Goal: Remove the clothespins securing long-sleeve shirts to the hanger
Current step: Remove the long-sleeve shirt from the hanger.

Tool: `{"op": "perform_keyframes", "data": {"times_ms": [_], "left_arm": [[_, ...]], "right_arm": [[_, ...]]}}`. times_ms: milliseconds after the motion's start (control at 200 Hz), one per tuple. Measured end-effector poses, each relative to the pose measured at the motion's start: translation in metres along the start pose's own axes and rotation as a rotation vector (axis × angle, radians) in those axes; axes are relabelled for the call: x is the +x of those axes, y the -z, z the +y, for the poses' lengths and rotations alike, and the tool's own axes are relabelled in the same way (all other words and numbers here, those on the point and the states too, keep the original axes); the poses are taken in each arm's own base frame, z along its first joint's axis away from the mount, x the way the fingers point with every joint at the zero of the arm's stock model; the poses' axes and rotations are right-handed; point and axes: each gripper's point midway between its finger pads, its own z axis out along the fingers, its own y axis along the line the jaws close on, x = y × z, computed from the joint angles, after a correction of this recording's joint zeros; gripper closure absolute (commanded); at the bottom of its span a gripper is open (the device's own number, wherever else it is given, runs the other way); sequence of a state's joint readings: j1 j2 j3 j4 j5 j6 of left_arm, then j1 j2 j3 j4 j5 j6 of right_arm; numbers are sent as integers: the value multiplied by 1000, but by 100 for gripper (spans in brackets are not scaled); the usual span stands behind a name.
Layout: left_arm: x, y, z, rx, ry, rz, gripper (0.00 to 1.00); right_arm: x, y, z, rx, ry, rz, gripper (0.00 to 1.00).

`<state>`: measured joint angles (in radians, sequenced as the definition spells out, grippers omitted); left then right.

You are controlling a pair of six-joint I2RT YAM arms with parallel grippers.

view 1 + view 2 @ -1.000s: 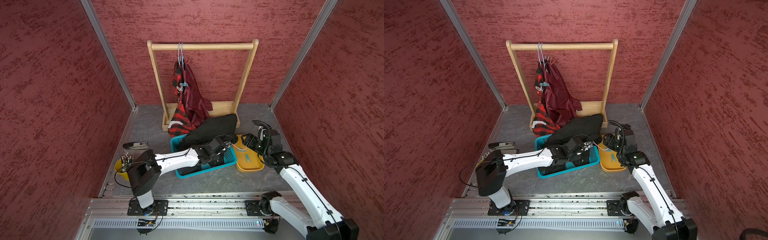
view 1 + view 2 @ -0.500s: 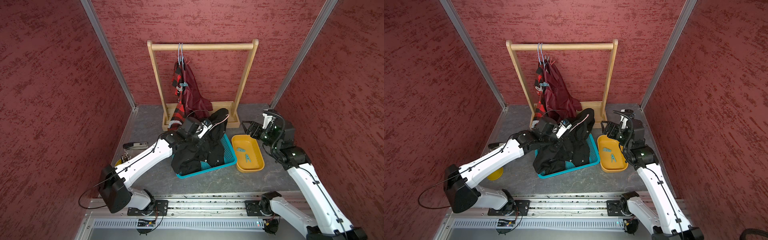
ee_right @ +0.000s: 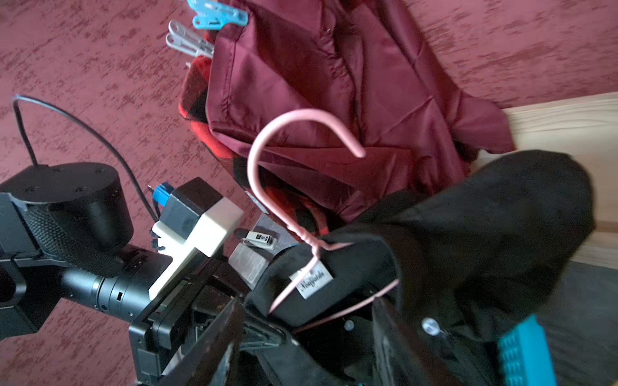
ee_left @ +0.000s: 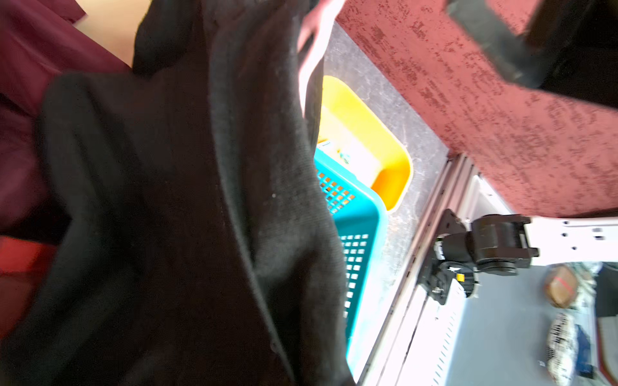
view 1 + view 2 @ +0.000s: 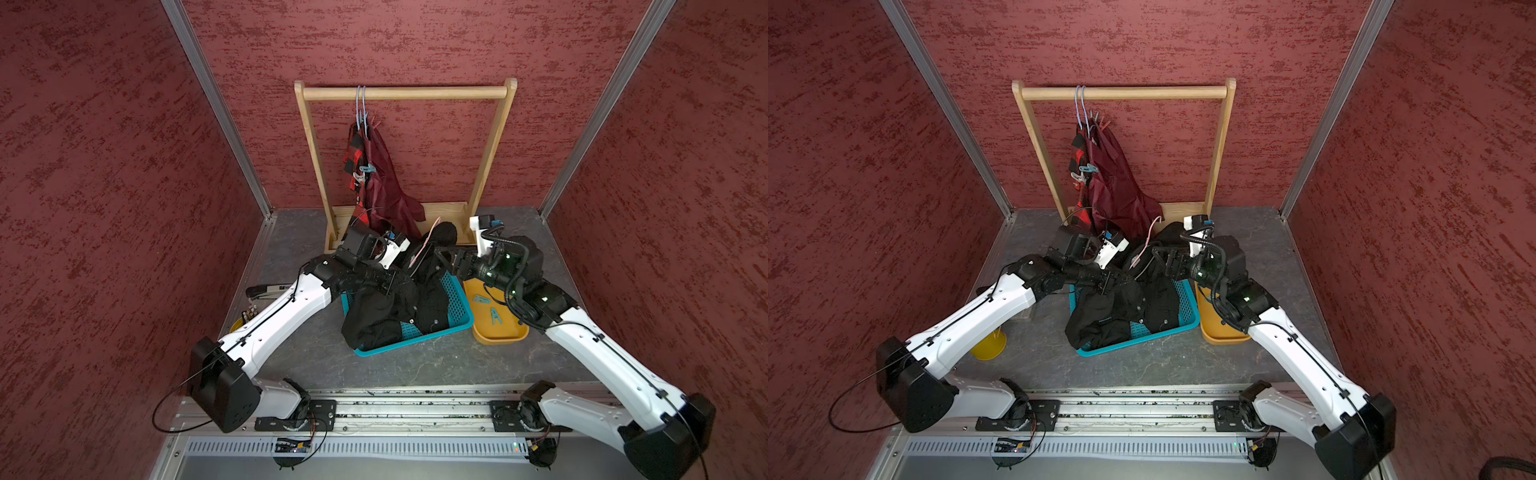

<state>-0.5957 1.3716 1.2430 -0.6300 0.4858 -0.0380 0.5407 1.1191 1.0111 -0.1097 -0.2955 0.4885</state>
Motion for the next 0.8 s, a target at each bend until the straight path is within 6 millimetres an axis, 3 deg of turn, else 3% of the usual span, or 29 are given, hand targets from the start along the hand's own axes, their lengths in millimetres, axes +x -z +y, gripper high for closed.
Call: {"op": "perform_keyframes", "data": {"times_ms": [265,566,701,796], "left_arm": [[0,0,-7,38,30,4,100],[3,-1,-10,63,44,9,100],[3,-1,-12,77,59,6,100],[0,3,-6,61,86,-5,98]], "right_arm": [[-2,-32,5,-22,34,-2,50],[-3,-44,0,-8,51,-9,80],[-3,-46,-8,25,82,-16,100],[1,-50,-15,51,90,-5,100]]}}
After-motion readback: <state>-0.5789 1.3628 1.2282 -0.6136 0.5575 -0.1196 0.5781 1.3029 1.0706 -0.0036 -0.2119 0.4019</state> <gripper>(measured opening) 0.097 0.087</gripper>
